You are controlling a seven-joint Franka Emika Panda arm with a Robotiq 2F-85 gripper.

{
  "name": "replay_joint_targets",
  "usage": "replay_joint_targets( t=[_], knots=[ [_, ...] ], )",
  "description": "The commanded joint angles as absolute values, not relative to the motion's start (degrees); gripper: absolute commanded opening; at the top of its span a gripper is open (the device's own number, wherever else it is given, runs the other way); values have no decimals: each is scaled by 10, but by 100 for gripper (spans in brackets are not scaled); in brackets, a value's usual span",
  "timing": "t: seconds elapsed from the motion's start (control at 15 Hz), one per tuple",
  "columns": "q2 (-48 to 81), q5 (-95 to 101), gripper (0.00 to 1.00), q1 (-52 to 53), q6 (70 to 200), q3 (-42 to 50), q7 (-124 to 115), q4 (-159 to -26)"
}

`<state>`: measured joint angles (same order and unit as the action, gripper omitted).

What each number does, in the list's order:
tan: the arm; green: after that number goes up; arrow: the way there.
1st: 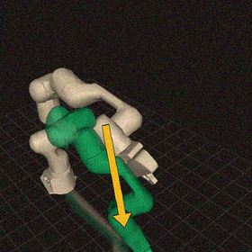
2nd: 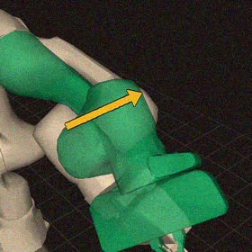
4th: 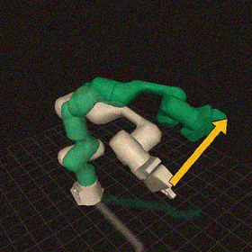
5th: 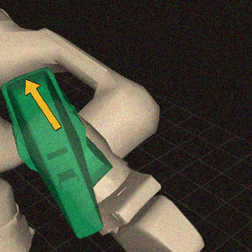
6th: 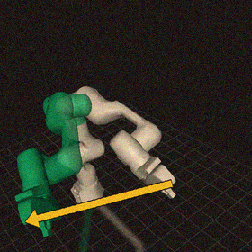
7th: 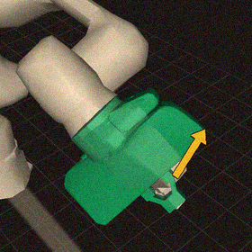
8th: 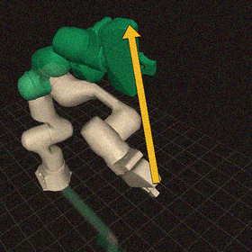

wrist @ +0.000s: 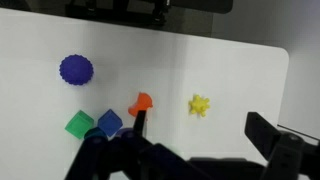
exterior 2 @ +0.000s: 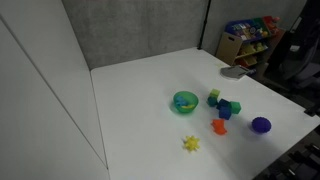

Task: Put the green object in the bowl

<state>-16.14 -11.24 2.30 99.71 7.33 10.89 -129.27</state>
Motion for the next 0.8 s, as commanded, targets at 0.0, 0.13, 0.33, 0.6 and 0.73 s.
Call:
replay_joint_targets(
  t=[0.0, 0.13, 0.33, 0.6, 0.73],
  knots=[
    [-161, -115, 100, 10, 996, 62, 112, -1291],
    [-161, -115, 100, 10, 996, 62, 112, -1291],
    [-143, -108, 100, 12, 1012, 52, 93, -1279],
    [-93, -103, 100, 12, 1059, 30, 56, -1249],
    [-59, -105, 100, 12, 1081, 23, 41, -1226]
  ],
)
